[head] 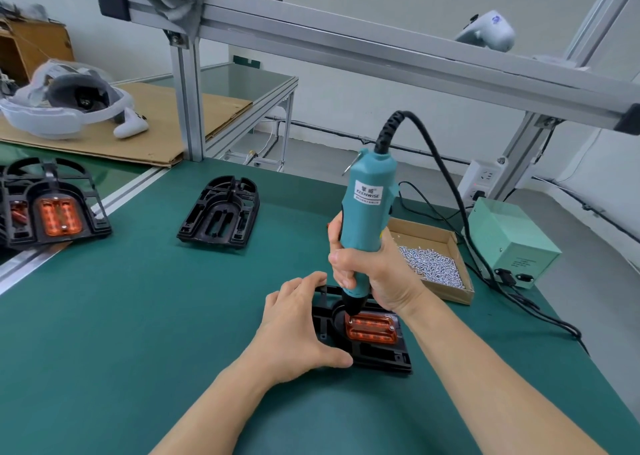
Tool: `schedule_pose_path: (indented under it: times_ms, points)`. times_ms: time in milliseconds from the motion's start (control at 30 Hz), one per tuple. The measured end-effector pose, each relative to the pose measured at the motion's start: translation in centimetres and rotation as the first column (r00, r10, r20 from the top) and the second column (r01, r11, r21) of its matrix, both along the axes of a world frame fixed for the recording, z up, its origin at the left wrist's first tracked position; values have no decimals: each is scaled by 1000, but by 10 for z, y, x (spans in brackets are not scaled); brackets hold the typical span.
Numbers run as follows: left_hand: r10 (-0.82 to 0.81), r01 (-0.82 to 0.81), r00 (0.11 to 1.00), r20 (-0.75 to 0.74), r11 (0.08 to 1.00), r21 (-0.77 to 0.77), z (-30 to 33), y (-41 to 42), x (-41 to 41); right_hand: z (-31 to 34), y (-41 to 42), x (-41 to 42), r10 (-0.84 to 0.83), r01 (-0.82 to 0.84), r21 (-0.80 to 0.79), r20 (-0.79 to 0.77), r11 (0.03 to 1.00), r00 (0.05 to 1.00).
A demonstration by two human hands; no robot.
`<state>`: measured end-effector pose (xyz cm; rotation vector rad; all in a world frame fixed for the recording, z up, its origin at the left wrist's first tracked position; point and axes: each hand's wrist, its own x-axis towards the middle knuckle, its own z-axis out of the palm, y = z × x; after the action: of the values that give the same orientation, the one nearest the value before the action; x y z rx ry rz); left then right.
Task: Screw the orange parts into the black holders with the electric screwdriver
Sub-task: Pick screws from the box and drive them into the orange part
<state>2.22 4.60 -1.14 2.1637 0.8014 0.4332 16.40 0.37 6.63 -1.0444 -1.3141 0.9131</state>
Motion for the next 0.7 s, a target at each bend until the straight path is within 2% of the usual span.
schedule_pose_path:
  times_ms: [167,267,467,700]
  points:
    - [-1,1,1000,-4,1000,4,-1,1,0,-1,-1,5,8,-8,34,-24,999,1000]
    - [1,-1,1000,-1,1000,4,-1,1,1,-1,-4,8,-42,45,50,-64,998,997]
    - [-1,1,1000,-14,1000,-2,0,2,2,21,-15,29,-180,209,54,-336,976,925]
    - [9,-9,1000,1,1000,6,-3,1,-1,30,-41,51,-366,413,75,-340,908,866]
